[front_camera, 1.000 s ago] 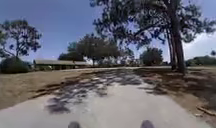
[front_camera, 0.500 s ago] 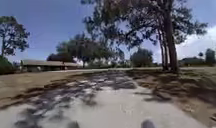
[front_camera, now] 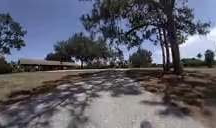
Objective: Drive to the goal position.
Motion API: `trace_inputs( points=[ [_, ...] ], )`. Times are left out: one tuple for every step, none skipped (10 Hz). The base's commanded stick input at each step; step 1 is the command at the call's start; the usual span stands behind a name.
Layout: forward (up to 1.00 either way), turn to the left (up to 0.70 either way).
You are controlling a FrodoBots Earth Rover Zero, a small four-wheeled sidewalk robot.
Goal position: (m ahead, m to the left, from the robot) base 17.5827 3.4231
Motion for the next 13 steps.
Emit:
trace_inputs(
  points=[
    [1.00,0.00],
    [1.00,0.00],
    [1.00,0.00],
    [1.00,0.00],
    [1.00,0.00],
    [1.00,0.00],
    [1.00,0.00],
    [1.00,0.00],
    [1.00,0.00],
    [1.00,0.00],
    [1.00,0.00],
    [1.00,0.00],
    [1.00,0.00]
  ],
)
